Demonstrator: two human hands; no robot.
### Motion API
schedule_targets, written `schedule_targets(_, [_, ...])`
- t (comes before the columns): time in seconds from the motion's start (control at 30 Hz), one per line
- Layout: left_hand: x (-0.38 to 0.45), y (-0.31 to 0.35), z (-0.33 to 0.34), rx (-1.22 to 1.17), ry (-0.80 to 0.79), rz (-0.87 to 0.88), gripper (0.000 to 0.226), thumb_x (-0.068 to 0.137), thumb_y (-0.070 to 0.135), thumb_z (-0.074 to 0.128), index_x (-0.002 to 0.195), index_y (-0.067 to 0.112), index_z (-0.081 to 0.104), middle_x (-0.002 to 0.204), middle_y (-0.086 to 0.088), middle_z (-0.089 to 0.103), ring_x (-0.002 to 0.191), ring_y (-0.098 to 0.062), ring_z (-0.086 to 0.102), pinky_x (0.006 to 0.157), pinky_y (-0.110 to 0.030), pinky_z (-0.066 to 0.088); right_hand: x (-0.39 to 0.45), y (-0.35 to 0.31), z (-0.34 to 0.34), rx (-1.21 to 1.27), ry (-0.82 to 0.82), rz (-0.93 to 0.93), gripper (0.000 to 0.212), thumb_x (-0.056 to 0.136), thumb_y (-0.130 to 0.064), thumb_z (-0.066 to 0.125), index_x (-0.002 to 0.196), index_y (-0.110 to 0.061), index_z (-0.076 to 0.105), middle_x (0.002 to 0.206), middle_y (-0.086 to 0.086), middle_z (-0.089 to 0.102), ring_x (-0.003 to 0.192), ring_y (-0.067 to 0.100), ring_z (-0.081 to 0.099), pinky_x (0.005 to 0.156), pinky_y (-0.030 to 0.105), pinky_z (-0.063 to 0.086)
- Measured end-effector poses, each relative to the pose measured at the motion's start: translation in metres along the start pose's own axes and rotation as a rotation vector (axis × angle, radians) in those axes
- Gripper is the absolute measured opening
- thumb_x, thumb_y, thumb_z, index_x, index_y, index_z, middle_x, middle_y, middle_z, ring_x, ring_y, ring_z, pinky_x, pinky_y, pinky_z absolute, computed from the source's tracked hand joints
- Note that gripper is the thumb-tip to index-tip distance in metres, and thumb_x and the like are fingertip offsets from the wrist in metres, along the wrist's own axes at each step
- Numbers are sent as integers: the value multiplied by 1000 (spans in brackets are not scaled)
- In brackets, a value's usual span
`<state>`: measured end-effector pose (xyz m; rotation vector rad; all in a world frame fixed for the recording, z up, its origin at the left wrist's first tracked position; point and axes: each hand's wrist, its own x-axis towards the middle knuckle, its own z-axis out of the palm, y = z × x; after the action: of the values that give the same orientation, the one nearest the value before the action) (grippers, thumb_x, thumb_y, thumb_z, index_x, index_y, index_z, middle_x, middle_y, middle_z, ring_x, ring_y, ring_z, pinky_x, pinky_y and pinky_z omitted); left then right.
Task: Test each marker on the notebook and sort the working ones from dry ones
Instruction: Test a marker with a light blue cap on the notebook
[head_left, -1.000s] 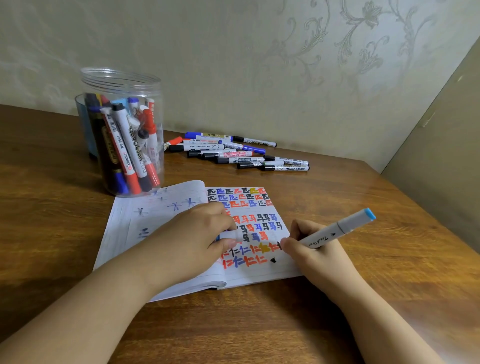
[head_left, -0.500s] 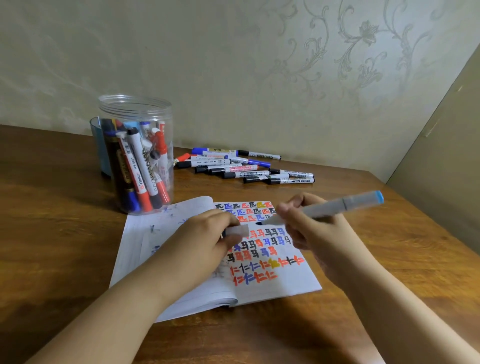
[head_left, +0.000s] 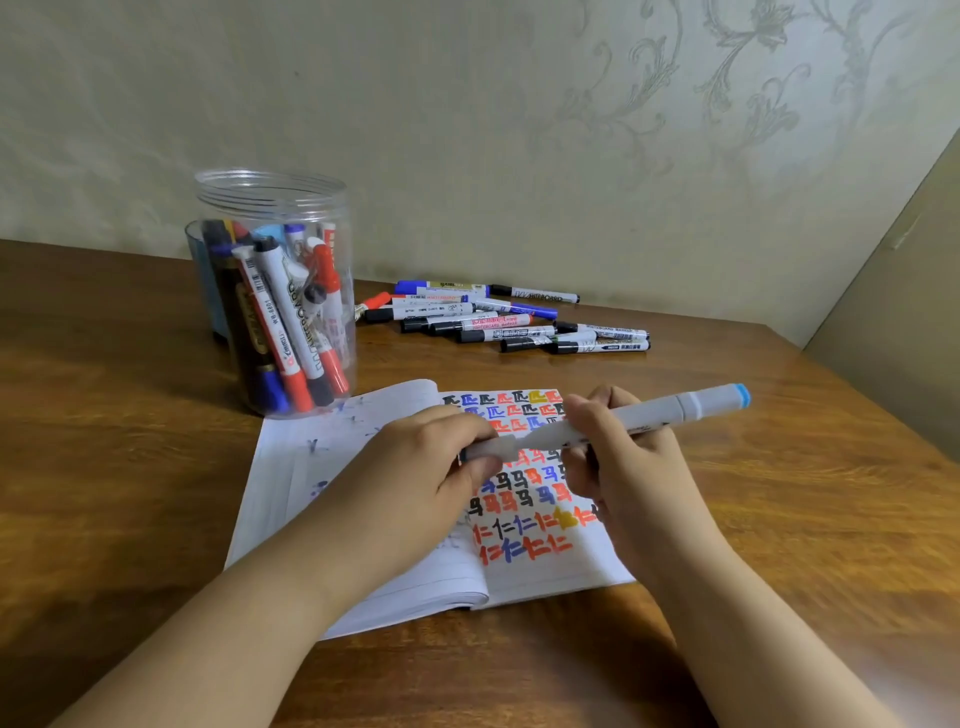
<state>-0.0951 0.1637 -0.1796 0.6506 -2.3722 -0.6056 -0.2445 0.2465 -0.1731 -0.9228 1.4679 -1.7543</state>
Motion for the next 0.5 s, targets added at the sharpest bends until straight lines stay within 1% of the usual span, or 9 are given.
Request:
schedule_targets(0.07, [-1, 3, 0, -5, -22, 32, 10, 90, 32, 51, 94, 27, 58, 87, 15, 54, 83, 0, 52, 69, -14, 41, -1, 1, 1, -54, -38, -39, 27, 88, -16, 59, 68, -11, 42, 46, -8, 39, 42, 3, 34, 44, 14, 32])
schedule_targets(0.13, [-2, 6, 1, -17, -19, 57, 11, 90, 31, 50, 94, 25, 59, 84, 15, 53, 82, -1, 52, 68, -15, 40, -4, 2, 3, -68, -58, -75, 28, 87, -16, 61, 66, -11, 42, 46, -7, 38, 42, 4, 33, 45, 16, 31])
schedule_targets(0.27, [-4, 7, 3, -25, 42, 109, 16, 89, 29, 54, 99, 20, 63, 82, 14, 54, 82, -3, 51, 71, -15, 40, -8, 5, 6, 109, -92, -52, 32, 88, -9, 56, 63, -13, 36, 46, -4, 31, 41, 7, 26, 42, 17, 28])
schedule_targets(0.33, [-5, 7, 4, 8, 51, 148, 16, 89, 27, 57, 96, 16, 66, 80, 12, 57, 86, -6, 51, 74, -13, 40, -10, 8, 8, 172, -103, -36, 32, 88, -8, 54, 63, -15, 34, 47, -4, 29, 42, 7, 24, 42, 18, 27])
schedule_targets(0.37, [-5, 6, 5, 30, 54, 164, 18, 86, 27, 57, 93, 14, 68, 79, 9, 60, 91, -7, 50, 71, -11, 43, -11, 8, 9, 195, -104, -28, 32, 87, -9, 55, 64, -15, 34, 48, -4, 29, 42, 7, 24, 43, 18, 26])
schedule_targets(0.4, [-6, 6, 5, 50, 49, 168, 21, 83, 28, 56, 91, 14, 69, 79, 7, 63, 93, -7, 49, 60, -11, 45, -11, 10, 10, 214, -105, -25, 31, 84, -11, 57, 64, -16, 34, 49, -3, 29, 43, 7, 24, 43, 19, 26])
schedule_targets(0.43, [-6, 5, 5, 66, 34, 165, 21, 80, 28, 56, 90, 14, 69, 79, 5, 65, 93, -8, 49, 51, -10, 43, -12, 12, 10, 228, -105, -23, 33, 82, -13, 60, 64, -17, 34, 50, -3, 29, 43, 8, 24, 43, 19, 26])
schedule_targets(0.5, [-7, 5, 5, 85, 4, 173, 19, 78, 27, 57, 86, 15, 69, 76, 4, 66, 88, -9, 50, 53, -7, 40, -12, 16, 11, 247, -103, -28, 35, 81, -13, 65, 63, -19, 35, 50, -2, 31, 43, 8, 26, 42, 19, 28])
